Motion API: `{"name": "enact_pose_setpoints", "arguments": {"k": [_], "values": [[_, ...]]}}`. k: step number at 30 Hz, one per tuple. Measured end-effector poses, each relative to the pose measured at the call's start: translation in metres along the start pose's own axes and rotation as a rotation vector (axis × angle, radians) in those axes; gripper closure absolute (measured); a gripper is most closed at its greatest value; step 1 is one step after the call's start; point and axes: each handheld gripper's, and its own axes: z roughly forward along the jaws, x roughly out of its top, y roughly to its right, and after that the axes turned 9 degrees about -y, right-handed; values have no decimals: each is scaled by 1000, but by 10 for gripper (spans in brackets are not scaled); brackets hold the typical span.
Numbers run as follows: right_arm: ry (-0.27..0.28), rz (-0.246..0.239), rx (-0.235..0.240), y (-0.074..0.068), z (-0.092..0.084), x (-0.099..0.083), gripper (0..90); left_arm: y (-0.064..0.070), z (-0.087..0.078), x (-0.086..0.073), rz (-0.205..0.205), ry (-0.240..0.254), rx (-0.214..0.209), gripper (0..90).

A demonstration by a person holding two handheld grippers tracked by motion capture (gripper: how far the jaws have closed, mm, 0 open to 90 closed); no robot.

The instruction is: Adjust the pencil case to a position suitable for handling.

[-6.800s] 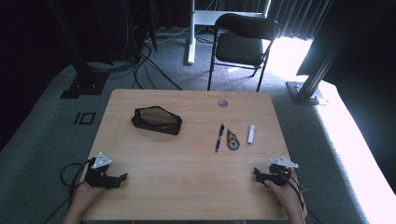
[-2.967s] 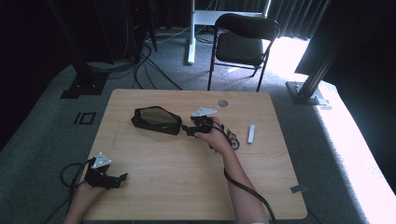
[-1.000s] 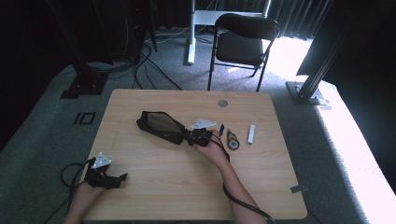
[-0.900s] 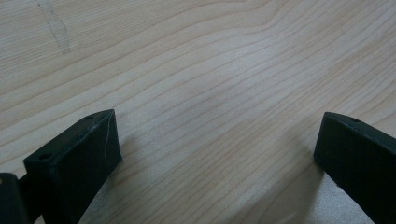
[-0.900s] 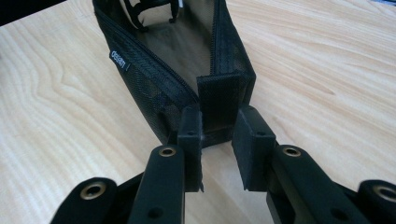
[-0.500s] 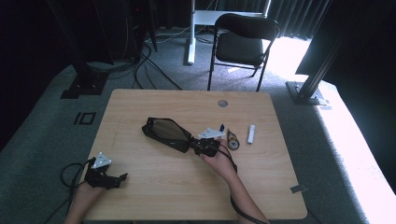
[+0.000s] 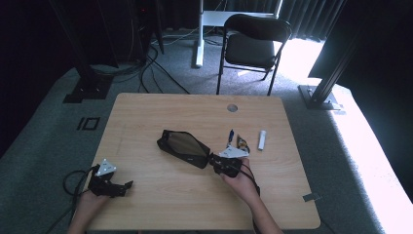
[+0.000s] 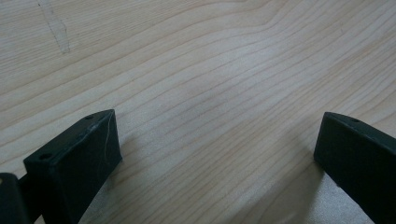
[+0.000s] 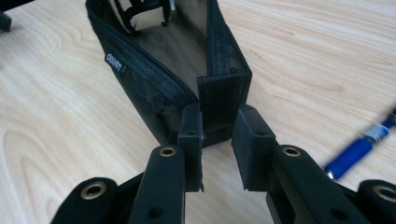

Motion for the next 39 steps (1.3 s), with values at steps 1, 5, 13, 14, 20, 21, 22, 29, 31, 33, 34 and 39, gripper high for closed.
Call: {"name": "enact_pose_setpoints", "arguments": {"k": [1, 5, 13, 14, 20, 21, 22, 29, 31, 33, 34, 39], "values": [[-1, 7, 2, 0, -3, -3, 736, 0, 0, 0, 0, 0, 0, 6], [0, 10, -2, -4, -14, -14, 736, 0, 0, 0, 0, 0, 0, 6], [7, 31, -18, -6, -32, -33, 735, 0, 0, 0, 1, 0, 0, 7], [14, 38, -23, -6, -34, -35, 736, 0, 0, 0, 0, 0, 0, 6], [11, 49, -31, -3, -51, -47, 736, 0, 0, 0, 1, -1, 0, 6], [12, 51, -32, -3, -52, -48, 736, 0, 0, 0, 1, -1, 0, 7], [8, 55, -33, -3, -54, -51, 735, 0, 0, 0, 1, -1, 0, 6], [12, 90, -41, -3, -67, -65, 734, 0, 0, 0, 1, 0, 0, 7], [7, 92, -45, -5, -71, -69, 734, 0, 0, 0, 0, 0, 0, 7], [12, 96, -47, -6, -75, -72, 733, 0, 0, 0, 1, 0, 0, 7], [9, 89, -56, -7, -77, -74, 733, 0, 0, 0, 1, -1, 0, 6], [16, 99, -62, -11, -84, -82, 732, 0, 0, 0, 1, 0, 0, 7]]}}
